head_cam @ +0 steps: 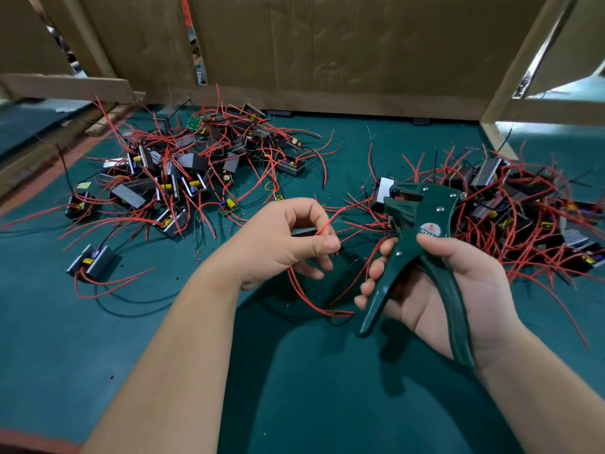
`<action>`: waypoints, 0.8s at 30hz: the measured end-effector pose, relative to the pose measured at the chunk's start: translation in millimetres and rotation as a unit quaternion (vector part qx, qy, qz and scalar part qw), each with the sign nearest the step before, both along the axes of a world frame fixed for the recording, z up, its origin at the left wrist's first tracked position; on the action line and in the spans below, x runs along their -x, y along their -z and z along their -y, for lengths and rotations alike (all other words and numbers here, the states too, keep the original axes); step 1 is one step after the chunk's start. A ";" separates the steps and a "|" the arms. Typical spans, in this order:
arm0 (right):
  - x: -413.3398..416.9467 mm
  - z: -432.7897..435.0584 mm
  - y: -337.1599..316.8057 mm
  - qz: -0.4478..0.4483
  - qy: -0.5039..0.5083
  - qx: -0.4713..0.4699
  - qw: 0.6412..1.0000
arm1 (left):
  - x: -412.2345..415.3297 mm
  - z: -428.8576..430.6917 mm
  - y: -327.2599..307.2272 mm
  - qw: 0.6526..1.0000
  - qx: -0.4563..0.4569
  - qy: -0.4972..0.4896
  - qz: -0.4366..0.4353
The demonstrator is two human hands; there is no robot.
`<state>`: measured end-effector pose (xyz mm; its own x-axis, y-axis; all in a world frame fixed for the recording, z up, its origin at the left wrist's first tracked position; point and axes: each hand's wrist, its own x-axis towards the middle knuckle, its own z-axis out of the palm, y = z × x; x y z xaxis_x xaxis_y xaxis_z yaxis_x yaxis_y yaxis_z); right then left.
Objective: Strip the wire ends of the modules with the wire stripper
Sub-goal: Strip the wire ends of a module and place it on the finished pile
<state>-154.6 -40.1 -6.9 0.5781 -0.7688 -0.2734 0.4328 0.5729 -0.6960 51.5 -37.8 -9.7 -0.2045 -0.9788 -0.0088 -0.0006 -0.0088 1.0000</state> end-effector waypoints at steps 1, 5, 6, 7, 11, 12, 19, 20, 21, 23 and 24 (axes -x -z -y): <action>1.1 0.5 -0.7 -0.001 -0.006 -0.003 1.000 | -0.2 0.1 -1.1 1.000 0.010 -0.010 0.001; 4.9 -0.8 -0.8 -0.006 -0.067 0.004 0.998 | -1.2 -0.5 -4.5 0.998 0.033 -0.046 -0.004; 5.7 -1.3 -0.7 -0.003 -0.089 0.007 0.996 | -1.0 -0.9 -5.4 0.998 0.032 -0.051 -0.004; 6.0 -1.9 -0.6 -0.001 -0.112 0.009 0.994 | -1.1 -1.2 -6.0 0.998 0.030 -0.056 -0.005; 5.9 -3.8 0.2 0.001 -0.152 0.019 0.988 | -1.7 -2.8 -8.3 0.999 0.026 -0.041 -0.009; 5.8 -3.8 0.2 0.005 -0.155 0.019 0.988 | -2.0 -3.1 -8.6 0.999 0.029 -0.035 -0.005; 11.6 -3.8 -2.9 0.023 -0.230 0.032 0.972 | -3.4 -3.5 -9.1 0.997 0.049 -0.050 0.020; 12.2 -4.3 -2.8 0.020 -0.239 0.035 0.970 | -3.7 -3.9 -9.3 0.997 0.048 -0.052 0.015; 12.4 -4.7 -2.6 0.018 -0.244 0.037 0.969 | -4.0 -4.3 -9.3 0.997 0.046 -0.053 0.010; 11.9 -4.7 -2.6 0.015 -0.246 0.037 0.968 | -4.5 -4.5 -9.3 0.998 0.043 -0.055 0.009; 11.5 -4.6 -2.8 0.014 -0.244 0.036 0.969 | -4.5 -4.6 -9.5 0.998 0.043 -0.054 0.012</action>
